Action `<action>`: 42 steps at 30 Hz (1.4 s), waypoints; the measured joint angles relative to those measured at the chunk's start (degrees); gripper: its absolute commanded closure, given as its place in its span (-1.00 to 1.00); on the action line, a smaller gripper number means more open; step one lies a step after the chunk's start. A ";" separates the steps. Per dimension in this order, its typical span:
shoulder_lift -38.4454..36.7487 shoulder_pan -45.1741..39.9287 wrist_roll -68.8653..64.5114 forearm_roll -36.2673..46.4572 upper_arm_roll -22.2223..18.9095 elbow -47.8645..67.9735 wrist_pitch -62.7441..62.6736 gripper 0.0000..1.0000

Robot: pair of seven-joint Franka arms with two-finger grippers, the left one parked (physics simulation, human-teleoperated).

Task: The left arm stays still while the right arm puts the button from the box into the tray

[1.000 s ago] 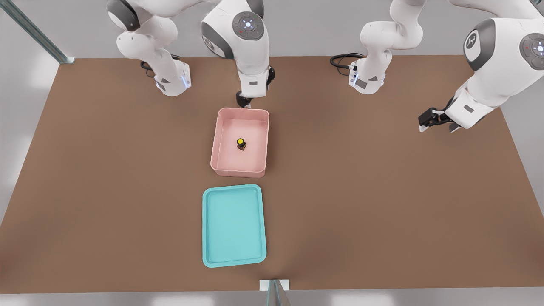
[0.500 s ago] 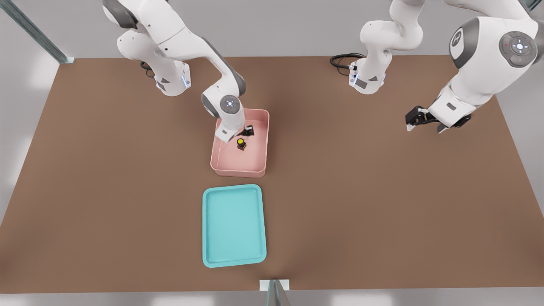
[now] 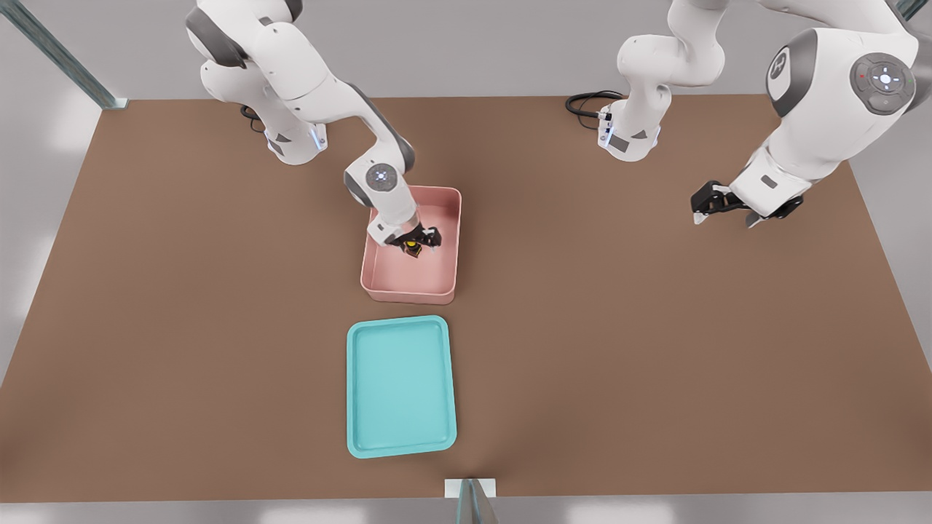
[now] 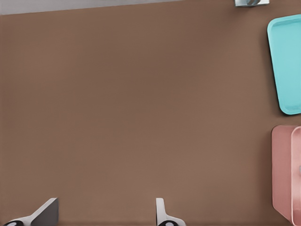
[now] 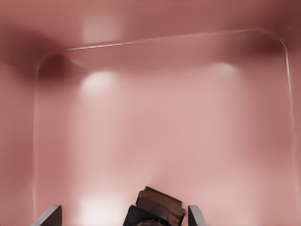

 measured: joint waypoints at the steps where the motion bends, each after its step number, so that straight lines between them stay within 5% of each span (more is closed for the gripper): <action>1: -0.06 -0.02 0.16 -0.03 -0.03 -0.31 0.43 -0.98; 8: -0.59 -0.03 0.47 -0.27 -0.04 -2.69 2.31 -0.91; 10: -0.57 -0.03 0.45 -0.34 0.00 -2.82 2.71 -0.31; 13: -0.49 -0.22 0.36 -0.40 -0.06 -2.65 3.12 -0.16; 23: -0.53 -1.24 0.13 -0.41 -0.42 2.01 1.78 -0.04; 29: 1.31 -5.97 -1.99 -0.06 -2.37 25.46 -12.33 -0.04; 35: 25.61 -12.48 -9.85 1.20 -5.40 59.91 -24.38 -0.04; 36: 29.07 -13.30 -11.57 1.37 -5.51 64.02 -25.50 -0.06; 37: 31.70 -13.85 -13.24 1.47 -5.56 67.40 -26.50 -1.00; 40: 32.35 -14.93 -17.74 1.84 -5.46 73.05 -31.43 -1.00; 42: 23.98 -15.32 -20.29 2.24 -5.28 75.28 -39.56 -1.00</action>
